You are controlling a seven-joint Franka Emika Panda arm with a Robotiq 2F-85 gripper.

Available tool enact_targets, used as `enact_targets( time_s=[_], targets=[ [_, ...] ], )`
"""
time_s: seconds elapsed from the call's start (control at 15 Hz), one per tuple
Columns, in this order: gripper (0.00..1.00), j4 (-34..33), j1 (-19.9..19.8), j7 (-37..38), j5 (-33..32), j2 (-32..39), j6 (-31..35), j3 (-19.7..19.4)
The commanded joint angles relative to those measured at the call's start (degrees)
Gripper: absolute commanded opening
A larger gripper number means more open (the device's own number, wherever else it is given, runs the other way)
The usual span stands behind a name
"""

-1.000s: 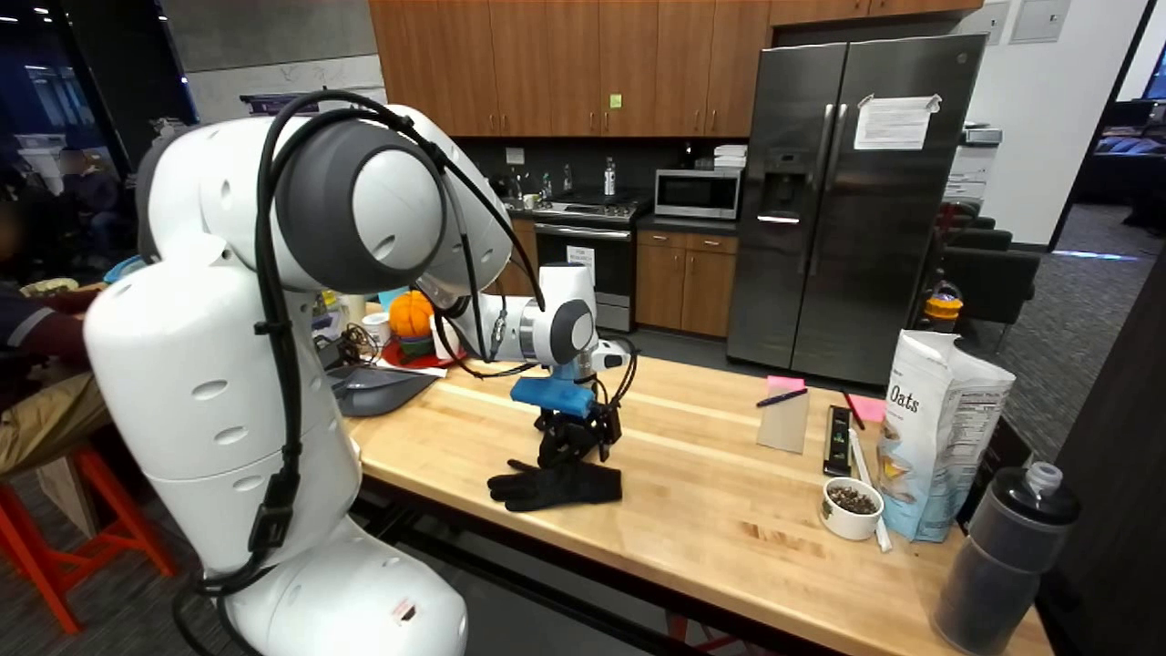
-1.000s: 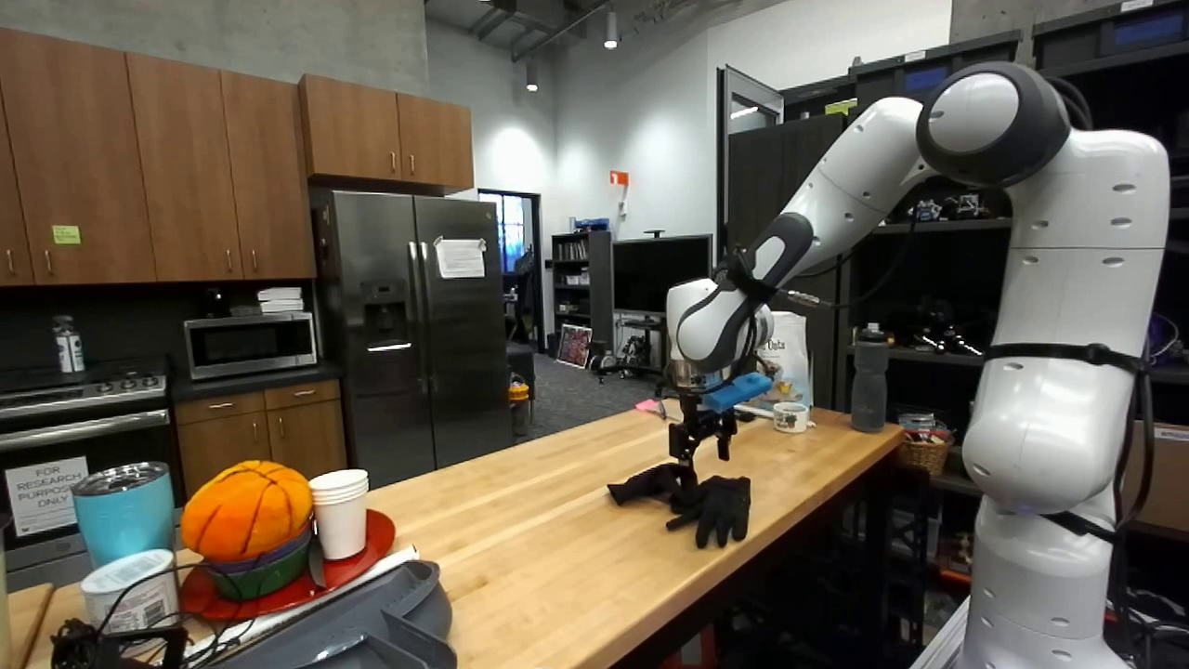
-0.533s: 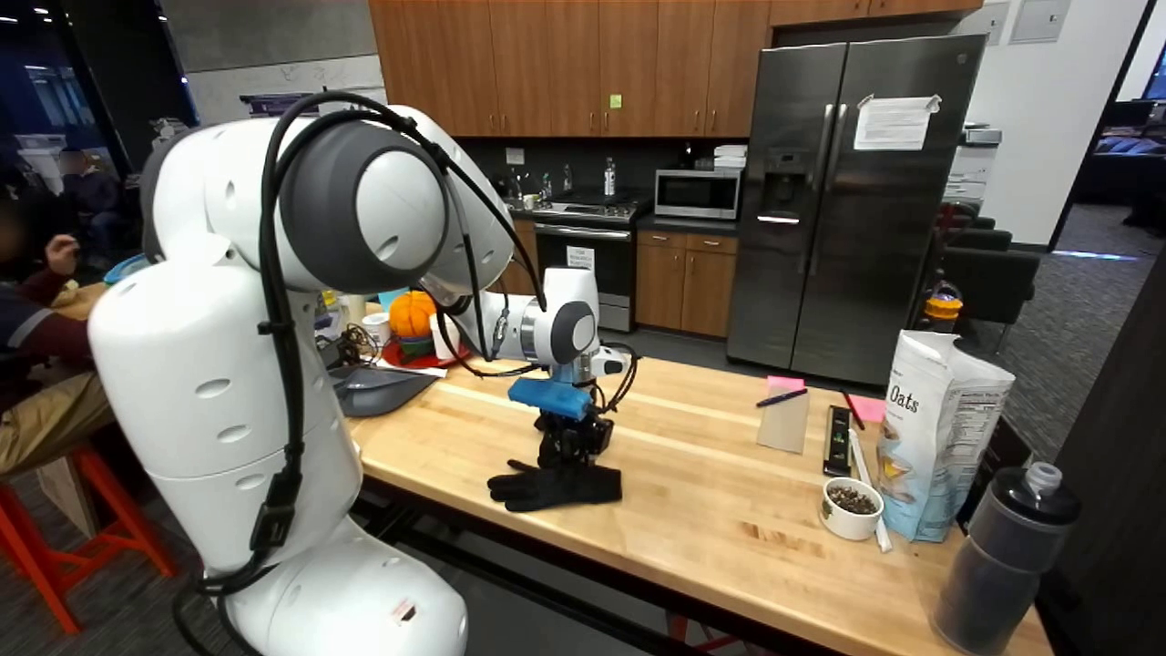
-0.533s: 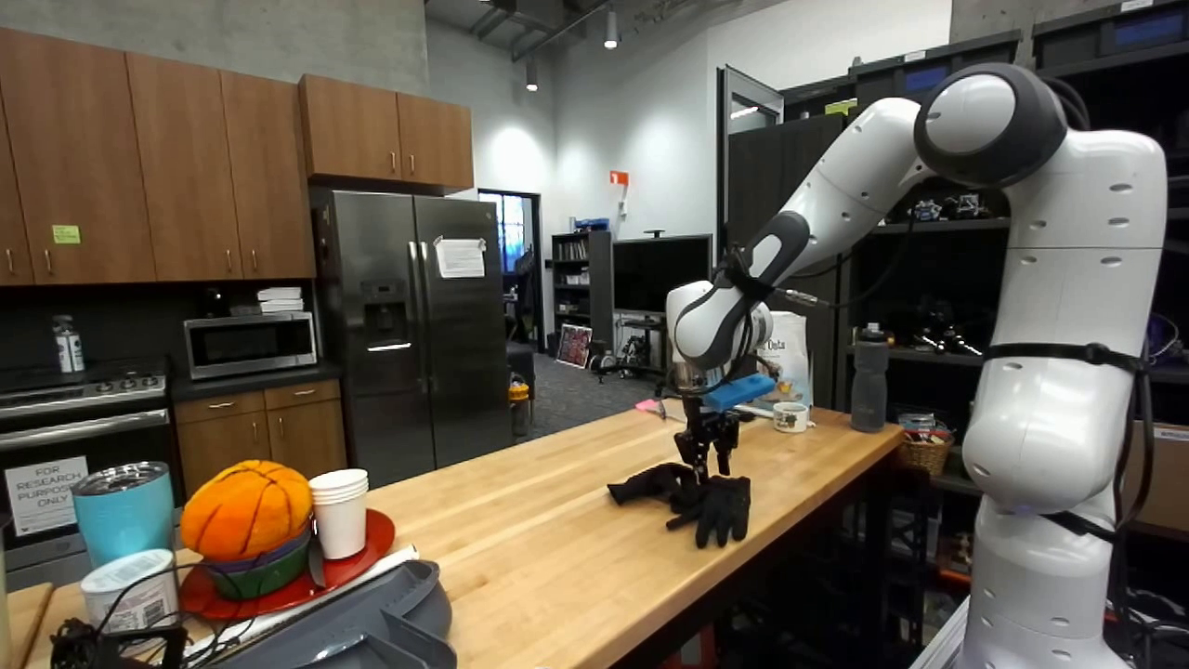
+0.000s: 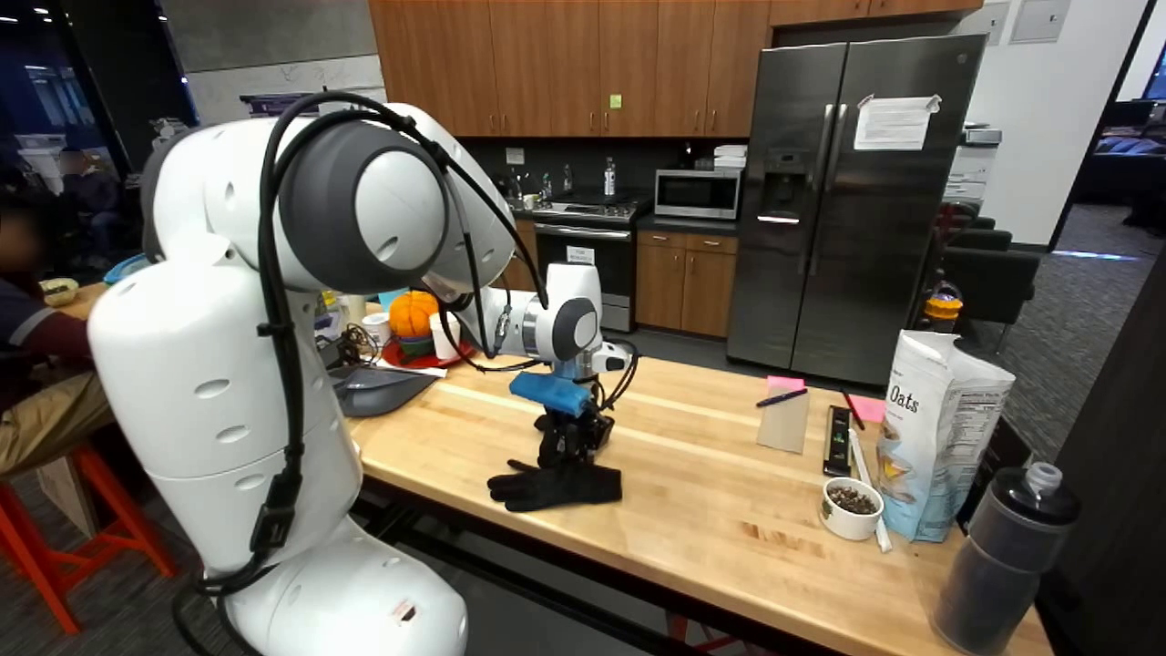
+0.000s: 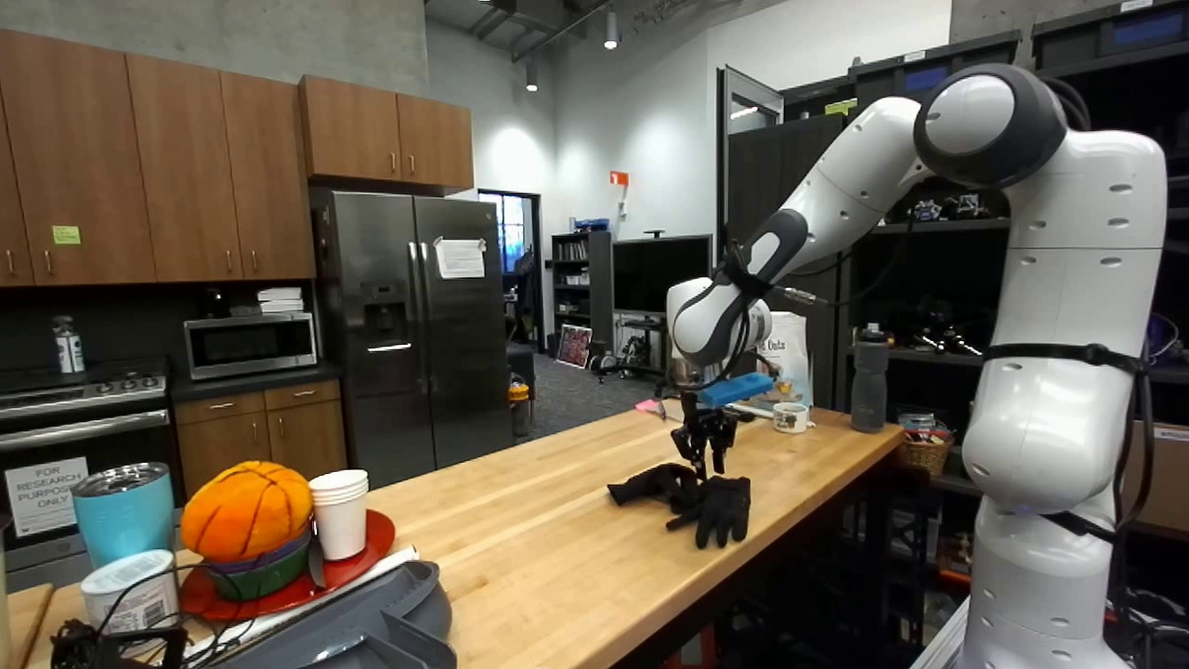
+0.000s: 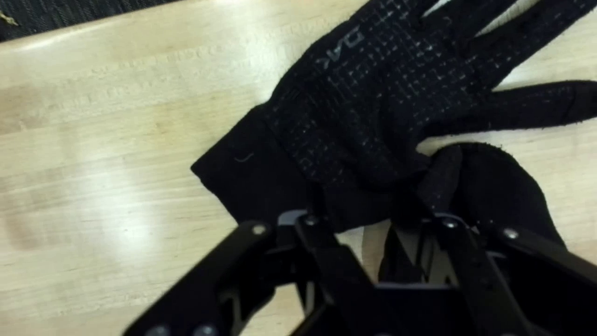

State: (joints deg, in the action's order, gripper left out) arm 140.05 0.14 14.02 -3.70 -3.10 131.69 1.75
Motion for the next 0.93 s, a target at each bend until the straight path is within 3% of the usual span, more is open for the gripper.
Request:
enact_targets(
  time_s=[0.0,0.27,0.87],
  targets=[
    [0.73,-0.48,0.12,3.62,-0.53,-0.05,1.15,0.06],
    [0.98,-0.82,0.21,6.83,-1.60,0.63,1.07,0.37],
    [1.00,-1.40,0.34,10.97,-2.29,0.50,-0.51,0.68]
  ],
)
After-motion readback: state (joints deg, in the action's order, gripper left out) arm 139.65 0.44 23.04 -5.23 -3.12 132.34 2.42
